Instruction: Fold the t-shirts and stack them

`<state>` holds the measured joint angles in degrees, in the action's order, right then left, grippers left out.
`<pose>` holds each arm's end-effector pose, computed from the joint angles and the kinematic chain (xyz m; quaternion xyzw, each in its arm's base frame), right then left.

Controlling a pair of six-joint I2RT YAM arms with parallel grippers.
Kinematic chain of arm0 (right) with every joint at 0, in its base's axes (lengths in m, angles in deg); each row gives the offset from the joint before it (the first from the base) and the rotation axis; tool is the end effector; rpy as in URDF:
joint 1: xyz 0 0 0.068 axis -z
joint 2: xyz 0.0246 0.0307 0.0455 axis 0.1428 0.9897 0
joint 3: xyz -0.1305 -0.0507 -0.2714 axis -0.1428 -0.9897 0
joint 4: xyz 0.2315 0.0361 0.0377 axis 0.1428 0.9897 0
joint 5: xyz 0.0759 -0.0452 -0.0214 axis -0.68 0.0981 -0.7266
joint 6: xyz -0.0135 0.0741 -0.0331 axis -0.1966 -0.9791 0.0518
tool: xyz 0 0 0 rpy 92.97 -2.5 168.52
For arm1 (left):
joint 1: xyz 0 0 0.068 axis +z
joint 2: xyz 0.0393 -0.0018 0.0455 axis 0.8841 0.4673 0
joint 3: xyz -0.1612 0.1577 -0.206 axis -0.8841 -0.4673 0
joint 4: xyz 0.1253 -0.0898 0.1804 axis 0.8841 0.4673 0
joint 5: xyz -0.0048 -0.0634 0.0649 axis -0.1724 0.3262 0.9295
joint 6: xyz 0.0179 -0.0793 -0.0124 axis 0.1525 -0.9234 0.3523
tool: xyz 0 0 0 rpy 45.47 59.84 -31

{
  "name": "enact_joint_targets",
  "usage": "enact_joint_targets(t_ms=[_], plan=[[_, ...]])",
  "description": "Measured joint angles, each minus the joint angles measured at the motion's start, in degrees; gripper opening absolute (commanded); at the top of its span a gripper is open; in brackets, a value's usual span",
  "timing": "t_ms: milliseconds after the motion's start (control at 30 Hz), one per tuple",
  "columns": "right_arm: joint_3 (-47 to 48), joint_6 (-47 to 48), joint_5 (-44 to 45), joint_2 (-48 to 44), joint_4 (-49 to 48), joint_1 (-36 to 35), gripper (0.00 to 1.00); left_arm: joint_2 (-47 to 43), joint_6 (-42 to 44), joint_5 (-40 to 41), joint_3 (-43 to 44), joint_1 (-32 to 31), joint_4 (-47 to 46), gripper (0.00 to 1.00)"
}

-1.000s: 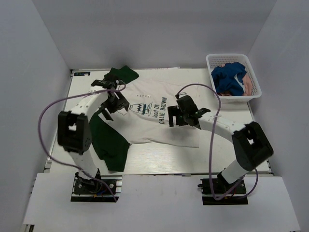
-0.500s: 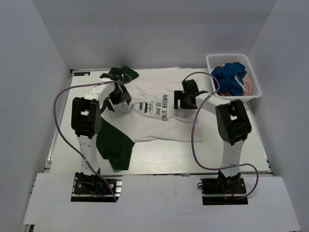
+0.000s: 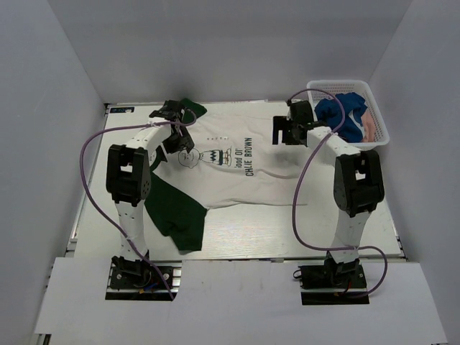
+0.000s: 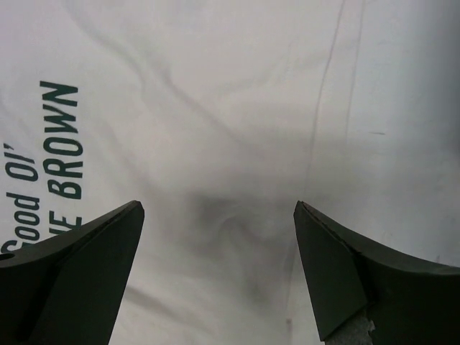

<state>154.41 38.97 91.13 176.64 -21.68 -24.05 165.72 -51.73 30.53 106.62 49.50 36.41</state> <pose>0.4366 0.1168 0.2409 -0.0265 0.9191 0.0454 0.3905 0.4357 -0.0808 0.2024 -0.2145 0.9599 0.0470 0.1741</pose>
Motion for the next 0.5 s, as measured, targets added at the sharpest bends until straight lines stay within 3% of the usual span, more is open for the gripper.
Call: enact_joint_targets(t_ms=[300, 500], plan=[[15.8, 2.3, -1.7, 11.5, 1.4, 3.8, 0.91, -1.6, -0.2, 0.3, -9.9, 0.9, -5.4, 1.00], [19.8, 3.2, -0.7, 16.9, 3.2, 3.5, 0.91, -3.9, -1.0, 0.0, -14.5, 1.7, -8.7, 1.00]])
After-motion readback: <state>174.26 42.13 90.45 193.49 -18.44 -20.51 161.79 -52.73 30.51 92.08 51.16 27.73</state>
